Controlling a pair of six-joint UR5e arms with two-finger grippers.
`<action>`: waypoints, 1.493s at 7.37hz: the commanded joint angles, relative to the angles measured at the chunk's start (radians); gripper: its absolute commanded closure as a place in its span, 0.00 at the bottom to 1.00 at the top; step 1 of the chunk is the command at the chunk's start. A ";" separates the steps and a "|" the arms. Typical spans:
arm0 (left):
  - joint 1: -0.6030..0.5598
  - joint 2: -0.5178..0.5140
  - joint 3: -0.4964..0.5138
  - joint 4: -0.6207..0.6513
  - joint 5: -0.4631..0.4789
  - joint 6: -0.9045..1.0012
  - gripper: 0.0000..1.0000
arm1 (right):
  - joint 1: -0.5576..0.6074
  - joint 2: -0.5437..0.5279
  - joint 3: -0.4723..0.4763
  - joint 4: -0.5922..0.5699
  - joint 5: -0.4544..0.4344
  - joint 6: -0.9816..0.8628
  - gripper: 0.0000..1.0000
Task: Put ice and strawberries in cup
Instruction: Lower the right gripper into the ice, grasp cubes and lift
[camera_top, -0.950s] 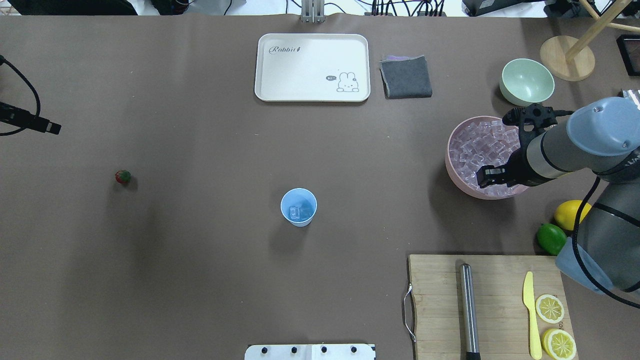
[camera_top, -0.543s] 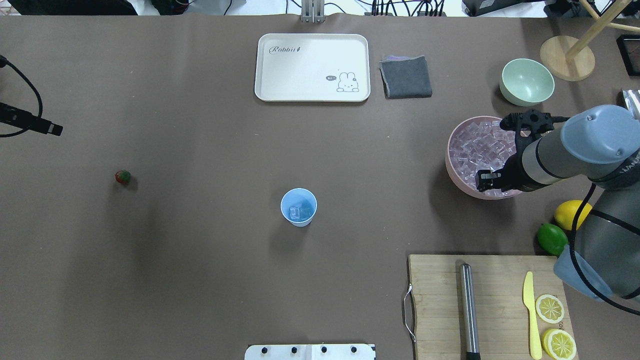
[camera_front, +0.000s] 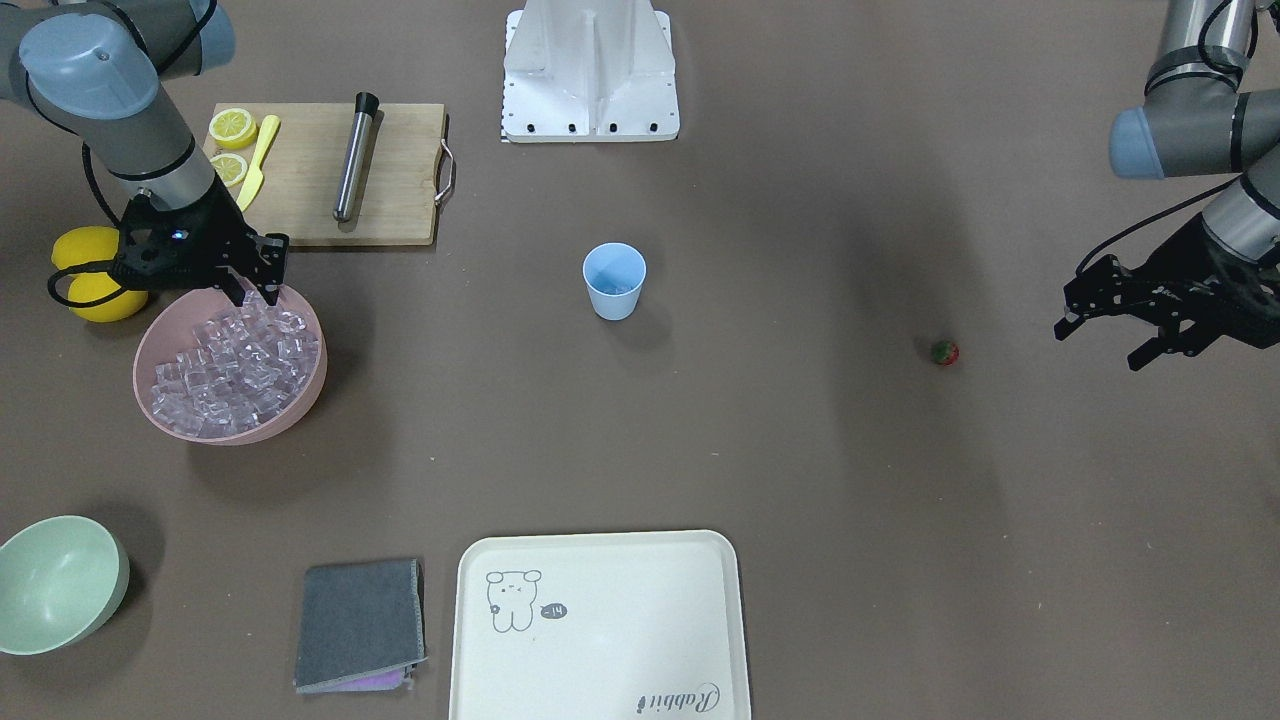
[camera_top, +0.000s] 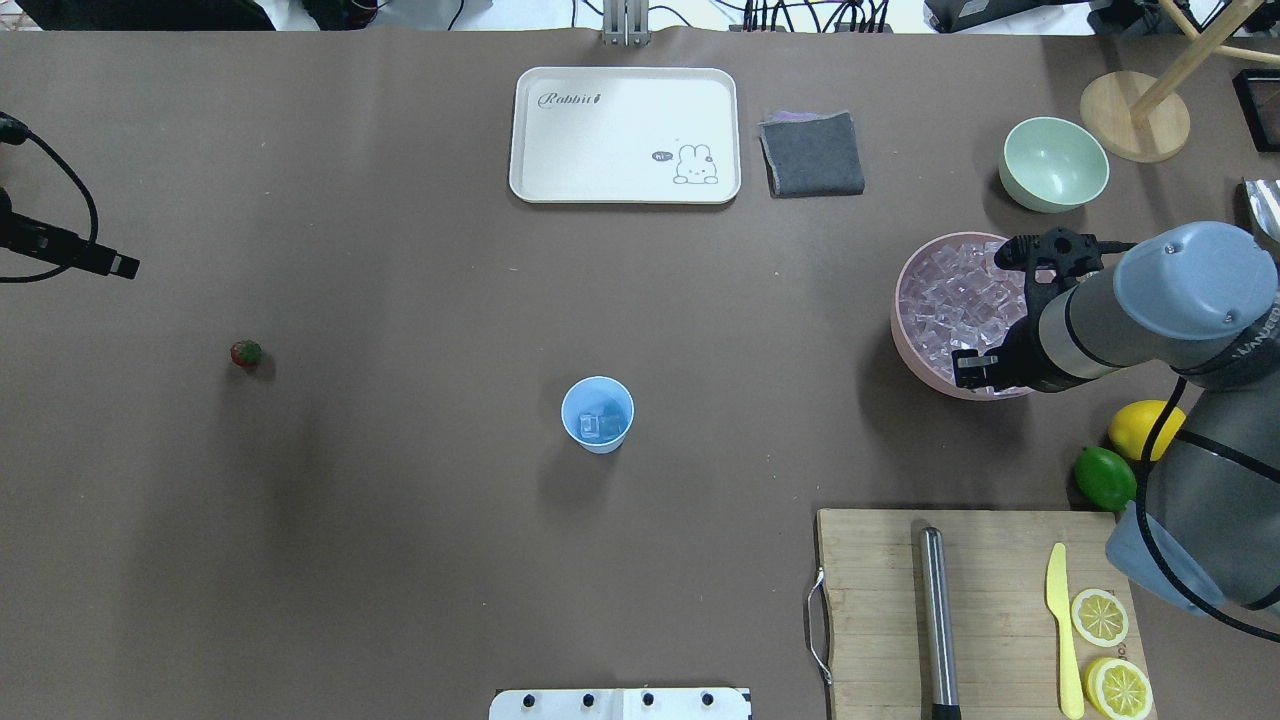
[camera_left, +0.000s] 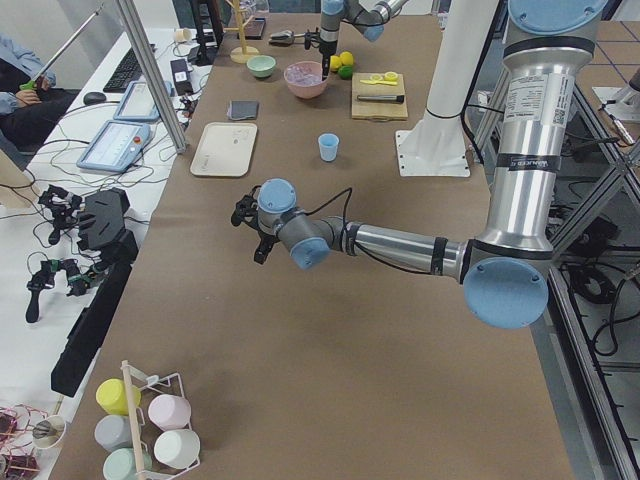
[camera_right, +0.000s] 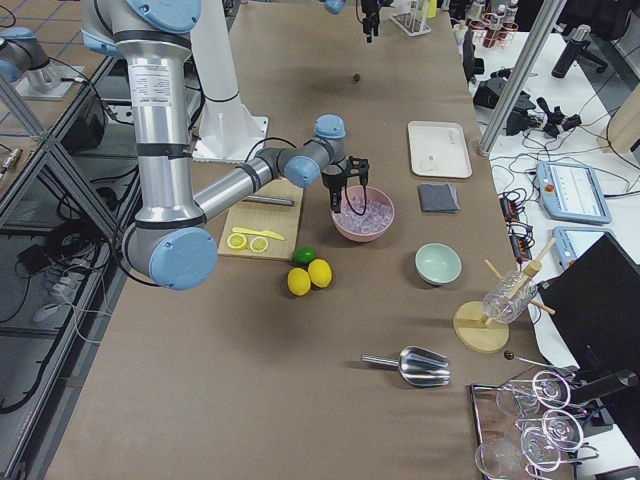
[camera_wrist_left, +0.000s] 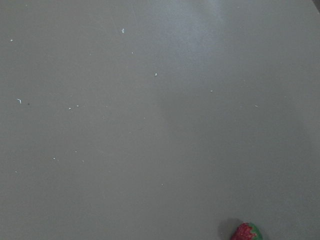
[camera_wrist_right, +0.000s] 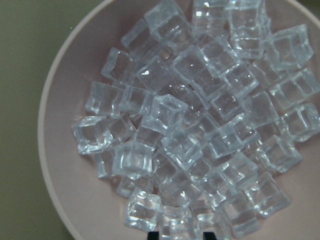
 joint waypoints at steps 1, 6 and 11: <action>0.001 0.002 0.001 -0.002 0.000 -0.002 0.02 | -0.015 0.007 -0.001 -0.038 -0.016 0.000 0.59; 0.003 0.004 0.001 -0.002 0.000 -0.002 0.02 | 0.051 0.080 0.083 -0.227 0.043 -0.017 1.00; 0.004 0.004 0.001 -0.002 -0.001 -0.002 0.02 | -0.011 0.505 0.043 -0.458 0.047 0.179 1.00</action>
